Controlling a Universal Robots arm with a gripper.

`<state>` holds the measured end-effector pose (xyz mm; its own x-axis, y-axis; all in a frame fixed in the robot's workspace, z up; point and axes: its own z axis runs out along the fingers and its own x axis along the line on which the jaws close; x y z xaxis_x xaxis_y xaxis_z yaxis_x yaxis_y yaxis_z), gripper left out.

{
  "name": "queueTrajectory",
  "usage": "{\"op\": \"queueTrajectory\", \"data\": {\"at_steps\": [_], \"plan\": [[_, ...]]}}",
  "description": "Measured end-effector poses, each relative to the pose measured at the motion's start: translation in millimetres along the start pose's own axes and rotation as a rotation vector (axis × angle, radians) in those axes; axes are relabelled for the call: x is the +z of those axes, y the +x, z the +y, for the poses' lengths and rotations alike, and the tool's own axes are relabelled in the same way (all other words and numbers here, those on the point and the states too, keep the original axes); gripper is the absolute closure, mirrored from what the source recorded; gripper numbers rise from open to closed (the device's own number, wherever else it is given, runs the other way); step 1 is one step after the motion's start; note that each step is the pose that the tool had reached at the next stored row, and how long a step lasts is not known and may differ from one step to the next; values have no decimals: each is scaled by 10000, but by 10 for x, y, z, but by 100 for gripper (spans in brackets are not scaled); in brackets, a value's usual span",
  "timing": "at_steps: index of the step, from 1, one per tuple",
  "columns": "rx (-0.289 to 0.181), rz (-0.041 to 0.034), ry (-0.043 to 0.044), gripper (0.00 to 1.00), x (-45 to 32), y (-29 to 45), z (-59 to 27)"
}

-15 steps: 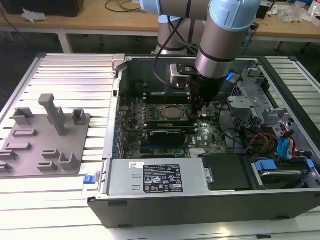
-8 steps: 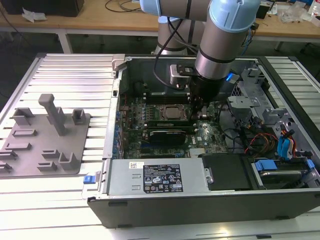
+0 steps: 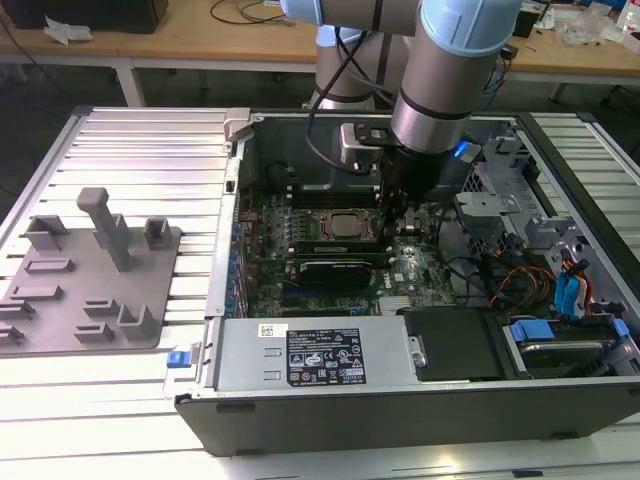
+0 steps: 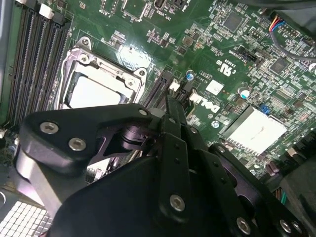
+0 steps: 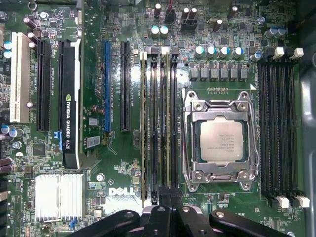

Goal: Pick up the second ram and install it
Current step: 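Press down the second ram until it locks into place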

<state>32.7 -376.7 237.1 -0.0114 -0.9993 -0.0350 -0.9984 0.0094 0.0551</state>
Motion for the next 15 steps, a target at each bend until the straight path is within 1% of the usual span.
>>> {"op": "queueTrajectory", "data": {"at_steps": [3, 4, 7, 9, 11, 15], "plan": [[0, 2, 0, 92, -1, 1, 13], [-1, 1, 2, 92, 0, 1, 30], [-2, -29, 22, 92, 6, 1, 119], [-4, -41, 42, 92, 12, 3, 229], [-4, -42, 51, 92, 16, 4, 299], [-6, -45, 83, 92, 30, 6, 543]]}}
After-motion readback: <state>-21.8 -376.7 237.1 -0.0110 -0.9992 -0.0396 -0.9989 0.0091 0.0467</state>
